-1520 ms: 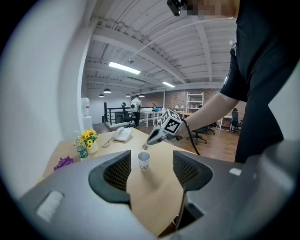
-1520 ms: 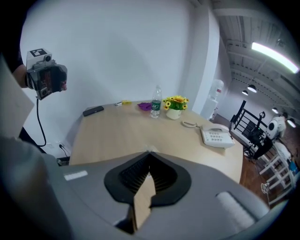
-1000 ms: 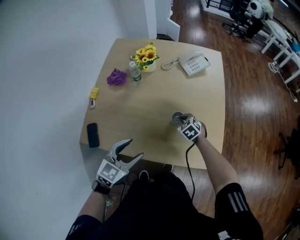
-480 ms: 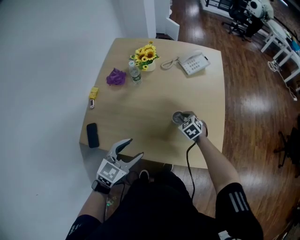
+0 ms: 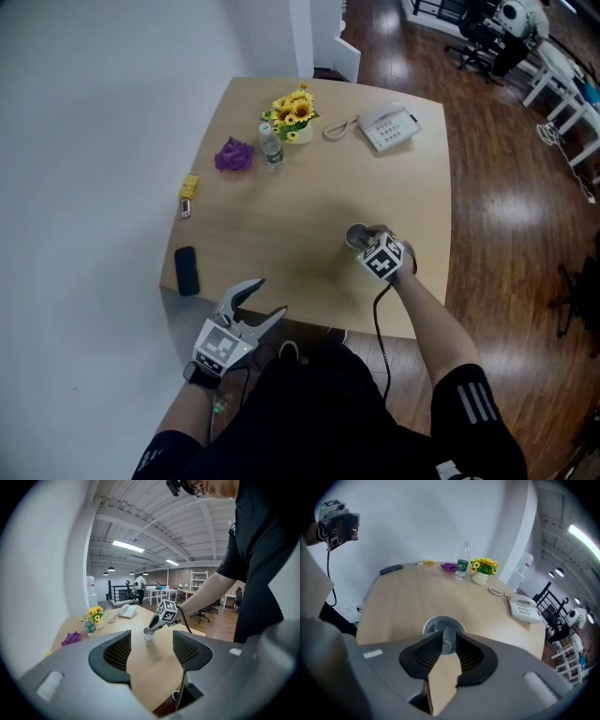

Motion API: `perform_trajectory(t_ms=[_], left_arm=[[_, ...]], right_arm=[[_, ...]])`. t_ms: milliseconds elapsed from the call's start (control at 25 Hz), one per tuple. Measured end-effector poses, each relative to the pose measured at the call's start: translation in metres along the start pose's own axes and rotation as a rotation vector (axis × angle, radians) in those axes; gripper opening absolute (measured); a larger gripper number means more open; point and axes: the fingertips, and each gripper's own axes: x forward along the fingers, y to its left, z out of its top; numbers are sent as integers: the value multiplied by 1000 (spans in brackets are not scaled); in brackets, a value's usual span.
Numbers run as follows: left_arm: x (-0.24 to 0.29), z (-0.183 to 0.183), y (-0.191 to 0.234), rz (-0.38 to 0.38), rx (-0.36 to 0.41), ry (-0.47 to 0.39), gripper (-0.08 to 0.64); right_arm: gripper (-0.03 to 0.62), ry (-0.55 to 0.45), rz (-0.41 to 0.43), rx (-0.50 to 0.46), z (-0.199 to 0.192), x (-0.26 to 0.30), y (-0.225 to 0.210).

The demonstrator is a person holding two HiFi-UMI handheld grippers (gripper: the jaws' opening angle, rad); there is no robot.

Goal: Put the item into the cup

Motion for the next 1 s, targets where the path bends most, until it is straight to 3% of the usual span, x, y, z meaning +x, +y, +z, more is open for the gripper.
perform_trajectory(t_ms=[280,560,1000], left_arm=[[0,5,0,6,1,-13,275],[-4,22,-2,-23,39,-60,275],[-51,31,-24,-105,99,-143,275]], right_arm=[[101,-102,-25,27,21,-27,-9],[100,-317,-82,96,63,-118,-9],[100,-576,-216,321,69,-270,63]])
